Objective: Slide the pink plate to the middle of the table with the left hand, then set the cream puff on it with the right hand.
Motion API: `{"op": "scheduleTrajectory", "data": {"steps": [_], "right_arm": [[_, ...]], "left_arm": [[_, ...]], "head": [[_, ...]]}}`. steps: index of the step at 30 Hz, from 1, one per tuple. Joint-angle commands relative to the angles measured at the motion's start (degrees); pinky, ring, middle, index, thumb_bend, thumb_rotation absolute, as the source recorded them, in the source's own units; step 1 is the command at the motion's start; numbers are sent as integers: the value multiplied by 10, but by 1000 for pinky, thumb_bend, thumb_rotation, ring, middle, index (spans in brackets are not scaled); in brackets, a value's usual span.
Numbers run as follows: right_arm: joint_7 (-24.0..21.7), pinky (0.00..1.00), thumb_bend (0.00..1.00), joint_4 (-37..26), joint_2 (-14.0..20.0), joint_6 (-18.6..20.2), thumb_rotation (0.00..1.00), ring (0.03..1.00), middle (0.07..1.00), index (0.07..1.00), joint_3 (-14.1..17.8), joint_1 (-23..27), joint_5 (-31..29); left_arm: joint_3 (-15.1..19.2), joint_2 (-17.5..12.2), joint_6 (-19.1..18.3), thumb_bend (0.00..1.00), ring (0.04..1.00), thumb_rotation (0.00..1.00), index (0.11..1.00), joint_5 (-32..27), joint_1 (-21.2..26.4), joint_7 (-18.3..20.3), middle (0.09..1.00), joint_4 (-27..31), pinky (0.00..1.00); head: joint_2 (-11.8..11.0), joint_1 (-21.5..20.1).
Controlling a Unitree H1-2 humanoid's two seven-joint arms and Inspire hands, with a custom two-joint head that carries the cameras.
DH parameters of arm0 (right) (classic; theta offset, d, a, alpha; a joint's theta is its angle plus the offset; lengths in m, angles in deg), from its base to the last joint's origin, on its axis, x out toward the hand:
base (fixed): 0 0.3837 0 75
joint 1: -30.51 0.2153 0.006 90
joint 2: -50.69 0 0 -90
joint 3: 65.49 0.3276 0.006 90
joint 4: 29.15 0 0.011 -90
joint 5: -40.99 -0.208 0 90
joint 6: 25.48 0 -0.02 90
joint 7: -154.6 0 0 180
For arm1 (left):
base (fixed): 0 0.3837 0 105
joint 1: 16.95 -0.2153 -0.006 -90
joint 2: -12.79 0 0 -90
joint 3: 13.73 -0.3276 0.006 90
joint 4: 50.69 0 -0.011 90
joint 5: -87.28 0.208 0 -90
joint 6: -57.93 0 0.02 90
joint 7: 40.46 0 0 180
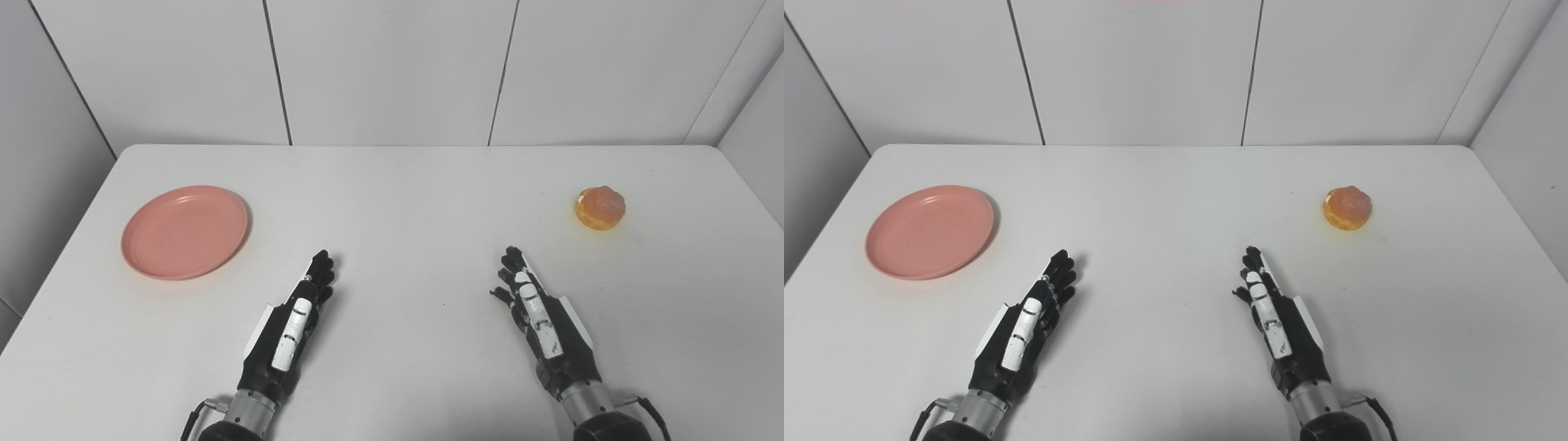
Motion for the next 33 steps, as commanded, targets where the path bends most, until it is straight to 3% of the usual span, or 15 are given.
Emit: {"op": "scheduleTrajectory", "data": {"steps": [1,24,28,30,33], "right_arm": [[1,1000,214,-19,-1,3,1000,1000,1000,1000,-2,9,1],[0,1000,218,-29,-1,9,1000,1000,1000,1000,-5,6,4],[-2,1000,217,-22,1,1,1000,1000,1000,1000,-5,5,3],[-2,1000,212,-15,3,-13,1000,1000,1000,1000,-1,4,0],[-4,1000,208,-7,4,-31,1000,1000,1000,1000,5,1,-7]], "left_arm": [[-2,-3,-23,448,1000,1000,1000,9,-10,-1,1000,1,1000],[-4,-2,-21,449,1000,1000,1000,22,-13,-7,1000,8,1000],[-5,-1,-17,455,1000,1000,1000,27,-14,-8,1000,3,1000],[-8,2,-5,465,1000,1000,1000,34,-14,-12,1000,-7,1000],[-11,9,10,497,1000,1000,1000,41,-14,-18,1000,-19,1000]], "head": [[-1,1],[1,1],[-9,8],[-29,35],[-40,55]]}}
